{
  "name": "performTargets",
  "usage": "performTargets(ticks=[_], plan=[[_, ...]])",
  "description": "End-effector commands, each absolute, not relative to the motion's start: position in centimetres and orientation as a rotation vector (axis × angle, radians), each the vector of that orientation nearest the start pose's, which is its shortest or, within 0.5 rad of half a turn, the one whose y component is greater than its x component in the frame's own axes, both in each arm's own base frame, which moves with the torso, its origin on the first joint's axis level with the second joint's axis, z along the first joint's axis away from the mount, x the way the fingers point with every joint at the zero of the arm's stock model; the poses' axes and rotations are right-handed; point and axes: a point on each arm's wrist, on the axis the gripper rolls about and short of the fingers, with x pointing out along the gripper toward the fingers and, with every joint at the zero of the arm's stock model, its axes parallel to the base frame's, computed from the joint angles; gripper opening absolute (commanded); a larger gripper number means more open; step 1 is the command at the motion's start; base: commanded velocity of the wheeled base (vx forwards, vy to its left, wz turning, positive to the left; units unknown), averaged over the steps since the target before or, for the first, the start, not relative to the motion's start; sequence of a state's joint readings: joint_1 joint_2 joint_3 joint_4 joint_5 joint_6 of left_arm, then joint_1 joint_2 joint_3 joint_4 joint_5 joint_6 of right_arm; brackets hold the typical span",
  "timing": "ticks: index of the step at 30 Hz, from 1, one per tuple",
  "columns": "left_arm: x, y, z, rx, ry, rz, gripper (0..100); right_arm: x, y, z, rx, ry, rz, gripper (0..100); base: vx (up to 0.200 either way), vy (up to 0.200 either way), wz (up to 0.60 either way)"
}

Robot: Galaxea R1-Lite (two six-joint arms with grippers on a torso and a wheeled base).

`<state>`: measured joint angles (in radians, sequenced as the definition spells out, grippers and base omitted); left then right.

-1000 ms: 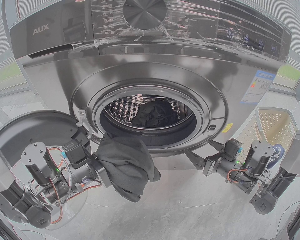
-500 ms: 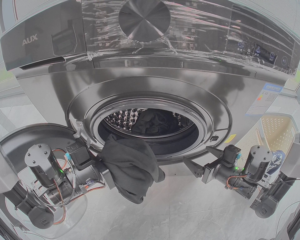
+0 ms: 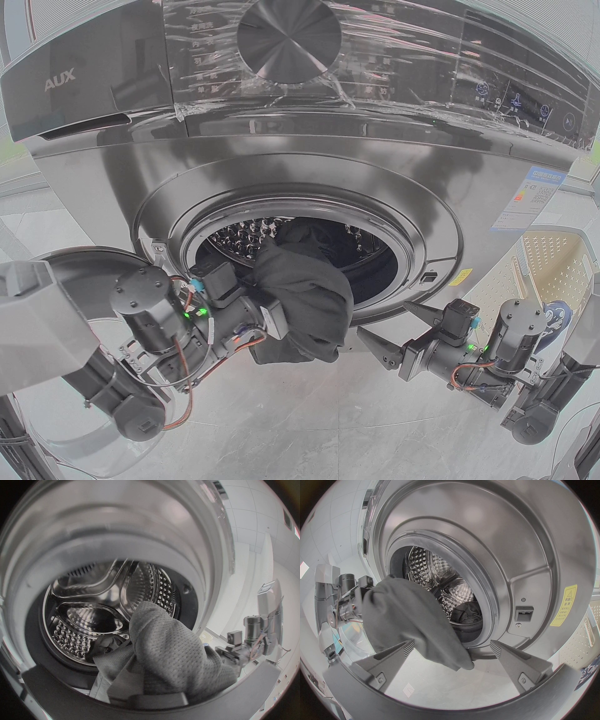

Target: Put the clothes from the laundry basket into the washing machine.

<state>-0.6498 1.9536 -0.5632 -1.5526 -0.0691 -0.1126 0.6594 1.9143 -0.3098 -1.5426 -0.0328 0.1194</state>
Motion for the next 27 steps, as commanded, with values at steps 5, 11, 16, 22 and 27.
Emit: performTargets(ticks=[5,11,16,22,27], plan=[[28.5,-22.7,9.4,-0.143,-0.050,-0.721,0,21.0,16.8,10.6,0.103,0.072,0.641,100,0.000,0.000,0.00],[33.8,-23.2,8.7,-0.163,-0.116,-0.612,0,20.7,17.3,10.5,0.102,0.079,0.659,100,0.000,0.000,0.00],[36.2,-23.7,9.0,-0.162,-0.117,-0.586,0,20.7,17.3,10.4,0.101,0.084,0.659,100,0.000,0.000,0.00],[39.3,-24.8,10.3,-0.185,-0.123,-0.565,0,20.6,17.1,10.1,0.095,0.100,0.658,100,0.000,0.000,0.00],[41.6,-25.1,10.9,-0.205,-0.128,-0.533,0,20.7,17.0,10.1,0.097,0.097,0.653,100,0.000,0.000,0.00]])
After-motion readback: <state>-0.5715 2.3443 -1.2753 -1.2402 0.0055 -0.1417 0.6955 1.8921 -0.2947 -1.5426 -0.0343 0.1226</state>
